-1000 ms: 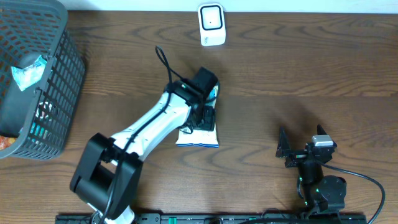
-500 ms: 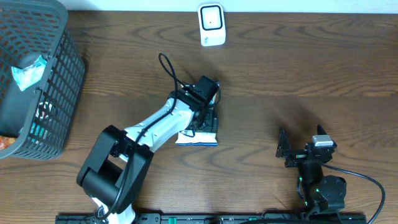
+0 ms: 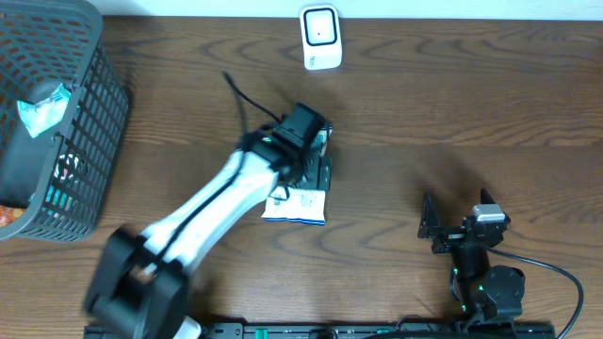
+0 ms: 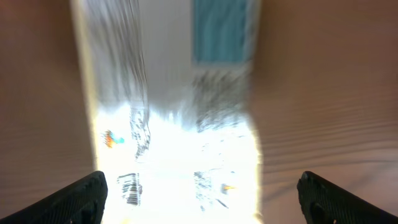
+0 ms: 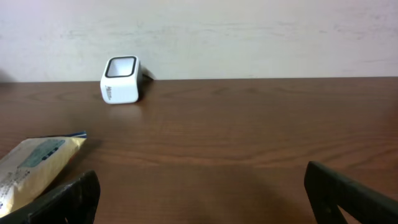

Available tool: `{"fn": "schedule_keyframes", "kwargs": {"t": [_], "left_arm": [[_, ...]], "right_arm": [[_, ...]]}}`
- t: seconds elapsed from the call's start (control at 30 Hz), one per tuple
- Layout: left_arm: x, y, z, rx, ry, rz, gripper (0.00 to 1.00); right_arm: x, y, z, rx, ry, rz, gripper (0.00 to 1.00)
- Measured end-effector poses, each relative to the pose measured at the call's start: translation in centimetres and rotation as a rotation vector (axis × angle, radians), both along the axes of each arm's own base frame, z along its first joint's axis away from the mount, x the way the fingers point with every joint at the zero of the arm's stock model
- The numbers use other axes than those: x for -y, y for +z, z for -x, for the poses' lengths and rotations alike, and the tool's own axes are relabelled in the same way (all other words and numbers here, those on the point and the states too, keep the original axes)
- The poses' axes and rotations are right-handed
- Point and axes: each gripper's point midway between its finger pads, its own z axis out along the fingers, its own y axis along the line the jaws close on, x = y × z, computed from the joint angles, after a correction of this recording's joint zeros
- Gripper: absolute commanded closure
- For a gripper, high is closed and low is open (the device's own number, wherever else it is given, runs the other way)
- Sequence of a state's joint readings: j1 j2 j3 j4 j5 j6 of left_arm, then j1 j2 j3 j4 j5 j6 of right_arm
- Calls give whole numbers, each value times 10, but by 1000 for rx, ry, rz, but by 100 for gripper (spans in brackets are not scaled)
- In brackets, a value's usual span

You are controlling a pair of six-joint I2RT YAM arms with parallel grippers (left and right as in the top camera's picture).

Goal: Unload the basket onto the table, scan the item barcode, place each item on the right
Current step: 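Open the left gripper and withdraw it back toward the basket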

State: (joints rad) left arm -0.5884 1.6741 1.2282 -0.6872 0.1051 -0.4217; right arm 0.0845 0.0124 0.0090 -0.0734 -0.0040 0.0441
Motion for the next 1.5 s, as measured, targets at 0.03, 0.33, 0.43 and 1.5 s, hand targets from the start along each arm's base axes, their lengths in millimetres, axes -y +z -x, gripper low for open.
{"fn": "schedule_keyframes", "kwargs": {"t": [0.03, 0.33, 0.43, 1.5], "left_arm": [[0, 20, -5, 53, 5, 33, 3], [-35, 179, -19, 483, 92, 273, 4], [-51, 223, -10, 613, 104, 321, 4], [-149, 350, -33, 697, 225, -77, 4]], "right_arm": [[0, 0, 0, 0, 0, 0, 1], [0, 0, 0, 0, 0, 0, 1], [0, 0, 0, 0, 0, 0, 1], [0, 0, 0, 0, 0, 0, 1]]}}
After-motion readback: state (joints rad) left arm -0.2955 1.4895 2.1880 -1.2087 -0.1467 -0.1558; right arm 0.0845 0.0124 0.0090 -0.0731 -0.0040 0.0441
